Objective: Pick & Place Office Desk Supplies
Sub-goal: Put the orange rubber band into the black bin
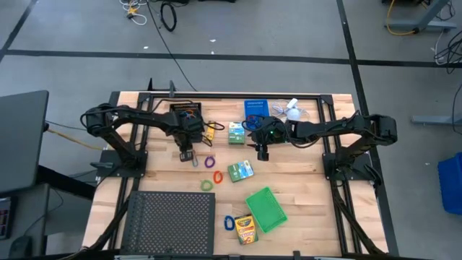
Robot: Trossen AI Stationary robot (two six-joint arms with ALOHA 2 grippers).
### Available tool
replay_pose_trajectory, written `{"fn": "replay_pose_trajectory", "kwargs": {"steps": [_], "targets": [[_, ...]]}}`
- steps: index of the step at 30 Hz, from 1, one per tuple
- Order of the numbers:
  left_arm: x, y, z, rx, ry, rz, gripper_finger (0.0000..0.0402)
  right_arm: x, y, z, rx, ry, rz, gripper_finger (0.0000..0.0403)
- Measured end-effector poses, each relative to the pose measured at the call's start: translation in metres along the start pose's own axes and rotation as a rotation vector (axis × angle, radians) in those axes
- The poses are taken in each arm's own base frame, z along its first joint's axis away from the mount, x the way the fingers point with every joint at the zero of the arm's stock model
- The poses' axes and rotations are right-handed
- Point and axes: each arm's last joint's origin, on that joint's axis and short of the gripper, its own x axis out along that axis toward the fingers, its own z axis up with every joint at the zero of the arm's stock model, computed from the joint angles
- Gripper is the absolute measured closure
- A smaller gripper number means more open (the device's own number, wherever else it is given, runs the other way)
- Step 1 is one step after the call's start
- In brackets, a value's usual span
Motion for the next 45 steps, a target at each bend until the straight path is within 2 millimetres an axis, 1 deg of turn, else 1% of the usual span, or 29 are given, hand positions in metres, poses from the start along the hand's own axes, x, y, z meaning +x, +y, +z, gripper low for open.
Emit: {"fn": "replay_pose_trajectory", "kwargs": {"steps": [4,7,12,15,23,26,29,34,40,45], "targets": [[-0.002,-0.001,0.0,-0.022,-0.013,-0.016,0.0397,0.0,0.0,0.0,-0.002,0.003,0.001,0.0206],[-0.009,-0.002,-0.001,-0.035,-0.044,-0.013,0.0398,0.0,0.0,0.0,-0.002,0.003,0.001,0.0206],[-0.026,-0.009,0.001,-0.034,-0.137,-0.012,0.0399,0.0,0.0,0.0,-0.002,0.003,0.001,0.0206],[-0.038,-0.011,0.001,-0.052,-0.202,0.019,0.04,0.0,0.0,0.0,-0.002,0.003,0.001,0.0206],[-0.07,-0.004,-0.005,-0.139,-0.358,0.162,0.04,0.0,0.0,0.0,-0.002,0.003,0.001,0.0206],[-0.08,0.003,-0.007,-0.18,-0.411,0.231,0.04,0.0,0.0,0.0,-0.002,0.003,0.001,0.0206],[-0.084,0.014,-0.009,-0.227,-0.435,0.302,0.04,0.0,0.0,0.0,-0.002,0.003,0.001,0.0206],[-0.085,0.036,-0.012,-0.284,-0.419,0.392,0.0401,0.0,0.0,0.0,-0.002,0.003,0.001,0.0206],[-0.087,0.062,-0.018,-0.373,-0.428,0.457,0.0401,0.0,0.0,0.0,-0.002,0.003,0.0,0.0206],[-0.087,0.076,-0.023,-0.422,-0.42,0.471,0.0401,0.0,0.0,0.0,-0.003,0.003,0.001,0.0206]]}}
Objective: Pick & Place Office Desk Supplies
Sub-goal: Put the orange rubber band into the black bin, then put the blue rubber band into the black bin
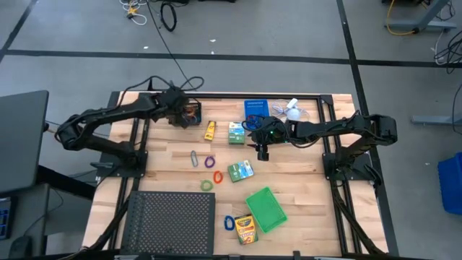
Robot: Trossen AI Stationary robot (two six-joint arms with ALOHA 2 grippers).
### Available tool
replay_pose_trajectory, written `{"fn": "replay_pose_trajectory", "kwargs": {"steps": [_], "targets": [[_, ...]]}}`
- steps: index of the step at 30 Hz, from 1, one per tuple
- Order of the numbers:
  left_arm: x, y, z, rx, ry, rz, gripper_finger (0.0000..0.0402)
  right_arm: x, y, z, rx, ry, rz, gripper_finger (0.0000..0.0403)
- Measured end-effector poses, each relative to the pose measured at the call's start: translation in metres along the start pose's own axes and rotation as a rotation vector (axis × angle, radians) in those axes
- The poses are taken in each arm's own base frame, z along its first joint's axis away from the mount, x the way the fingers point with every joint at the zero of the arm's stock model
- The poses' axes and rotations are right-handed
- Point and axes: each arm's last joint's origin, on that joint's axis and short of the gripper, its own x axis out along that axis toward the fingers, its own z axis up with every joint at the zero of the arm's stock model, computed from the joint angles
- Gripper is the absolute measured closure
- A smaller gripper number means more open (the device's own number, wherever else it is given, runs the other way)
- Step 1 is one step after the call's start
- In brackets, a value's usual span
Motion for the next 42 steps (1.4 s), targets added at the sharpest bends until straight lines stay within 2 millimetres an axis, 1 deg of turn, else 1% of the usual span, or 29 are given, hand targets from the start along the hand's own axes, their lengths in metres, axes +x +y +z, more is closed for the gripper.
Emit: {"fn": "replay_pose_trajectory", "kwargs": {"steps": [4,13,19,22,25,29,37,40,42], "targets": [[0.006,0.003,-0.001,-0.005,0.022,-0.044,0.0401,0.0,0.0,0.0,-0.001,0.0,0.0,0.0206],[0.019,-0.001,-0.004,-0.016,0.079,-0.065,0.0399,0.0,0.0,-0.001,0.0,0.012,0.003,0.0206],[0.02,-0.002,-0.005,-0.03,0.091,-0.079,0.0374,0.0,0.0,-0.001,0.0,0.014,0.004,0.0206],[0.021,0.0,-0.006,-0.051,0.099,-0.111,0.035,0.0,0.0,-0.001,0.0,0.014,0.004,0.0206],[0.021,0.002,-0.008,-0.064,0.118,-0.135,0.0316,0.0,0.0,-0.001,0.0,0.014,0.003,0.0206],[0.021,0.003,-0.008,-0.068,0.122,-0.107,0.0264,0.0,0.0,-0.001,0.0,0.014,0.004,0.0206],[0.021,0.003,-0.008,-0.059,0.121,-0.103,0.0156,0.0,0.0,-0.002,-0.001,0.021,0.005,0.0206],[0.021,0.003,-0.008,-0.039,0.12,-0.115,0.0131,0.0,0.001,-0.002,-0.001,0.025,0.006,0.0206],[0.021,0.001,-0.008,-0.028,0.118,-0.152,0.0123,0.0,0.001,-0.003,0.0,0.028,0.007,0.0206]]}}
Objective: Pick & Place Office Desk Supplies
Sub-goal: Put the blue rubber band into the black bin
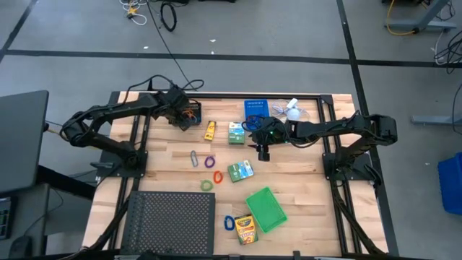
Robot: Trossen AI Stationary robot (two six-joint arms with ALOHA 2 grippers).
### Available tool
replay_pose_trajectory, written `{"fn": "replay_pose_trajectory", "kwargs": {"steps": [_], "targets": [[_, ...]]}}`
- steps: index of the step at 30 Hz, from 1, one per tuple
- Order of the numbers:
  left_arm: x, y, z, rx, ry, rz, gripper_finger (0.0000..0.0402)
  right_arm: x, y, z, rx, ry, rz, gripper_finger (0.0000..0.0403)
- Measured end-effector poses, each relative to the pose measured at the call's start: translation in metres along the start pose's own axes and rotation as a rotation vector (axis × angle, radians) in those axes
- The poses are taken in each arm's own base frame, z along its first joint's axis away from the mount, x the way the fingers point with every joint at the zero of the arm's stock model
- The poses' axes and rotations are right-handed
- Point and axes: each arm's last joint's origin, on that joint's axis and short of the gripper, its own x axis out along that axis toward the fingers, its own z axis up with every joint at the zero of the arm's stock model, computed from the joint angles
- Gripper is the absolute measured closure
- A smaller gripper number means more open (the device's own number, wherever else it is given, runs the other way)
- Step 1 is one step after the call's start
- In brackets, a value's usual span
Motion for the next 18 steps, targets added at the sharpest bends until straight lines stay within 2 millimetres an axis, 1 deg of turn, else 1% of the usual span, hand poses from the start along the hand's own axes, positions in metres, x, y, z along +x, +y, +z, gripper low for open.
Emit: {"fn": "replay_pose_trajectory", "kwargs": {"steps": [8,12,18], "targets": [[-0.001,-0.009,-0.003,0.011,0.023,-0.172,0.0128,0.0,0.0,0.0,0.0,0.001,-0.001,0.0206],[-0.003,-0.02,-0.007,0.072,0.063,-0.205,0.0129,0.0,-0.001,0.0,0.0,0.008,-0.022,0.0206],[-0.009,-0.043,-0.009,0.17,0.065,-0.253,0.0129,0.0,-0.001,0.0,-0.002,0.009,-0.026,0.0206]]}}
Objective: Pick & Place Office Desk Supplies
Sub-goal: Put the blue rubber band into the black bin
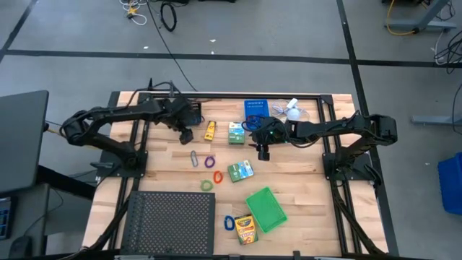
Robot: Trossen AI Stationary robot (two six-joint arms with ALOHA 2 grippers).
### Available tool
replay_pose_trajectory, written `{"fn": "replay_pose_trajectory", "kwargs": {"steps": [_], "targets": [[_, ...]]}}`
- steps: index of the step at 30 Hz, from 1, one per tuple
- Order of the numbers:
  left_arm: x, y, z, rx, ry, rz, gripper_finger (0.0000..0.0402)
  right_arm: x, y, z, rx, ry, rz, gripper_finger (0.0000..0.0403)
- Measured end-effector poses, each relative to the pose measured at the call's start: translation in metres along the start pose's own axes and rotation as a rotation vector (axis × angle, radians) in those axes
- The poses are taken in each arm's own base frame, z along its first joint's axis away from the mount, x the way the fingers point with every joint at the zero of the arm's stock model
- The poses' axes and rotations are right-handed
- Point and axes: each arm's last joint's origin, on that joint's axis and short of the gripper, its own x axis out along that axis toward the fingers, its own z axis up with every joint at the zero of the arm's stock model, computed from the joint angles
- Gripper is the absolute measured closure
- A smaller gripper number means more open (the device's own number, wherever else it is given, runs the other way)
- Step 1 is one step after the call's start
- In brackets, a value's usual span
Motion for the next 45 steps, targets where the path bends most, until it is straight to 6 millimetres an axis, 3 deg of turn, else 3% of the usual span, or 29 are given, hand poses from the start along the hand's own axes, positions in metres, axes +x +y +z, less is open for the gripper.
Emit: {"fn": "replay_pose_trajectory", "kwargs": {"steps": [8,14,23,27,33,45], "targets": [[-0.001,-0.034,-0.001,0.165,0.002,-0.161,0.0129,0.0,0.0,0.0,0.001,0.0,0.0,0.0206],[-0.002,-0.054,-0.002,0.247,0.003,-0.189,0.0129,0.0,0.0,0.0,0.001,0.002,0.001,0.0206],[-0.004,-0.071,-0.005,0.214,0.009,-0.169,0.0129,0.0,0.0,-0.001,0.001,0.014,0.004,0.0206],[0.008,-0.081,-0.007,0.226,0.055,-0.172,0.0129,0.0,0.0,-0.001,-0.003,0.014,0.004,0.0206],[0.031,-0.084,-0.01,0.239,0.143,-0.117,0.0131,0.0,0.0,-0.001,-0.017,0.014,0.004,0.0206],[0.046,-0.081,-0.012,0.278,0.199,-0.053,0.0132,0.0,0.0,-0.001,-0.016,0.013,0.004,0.0206]]}}
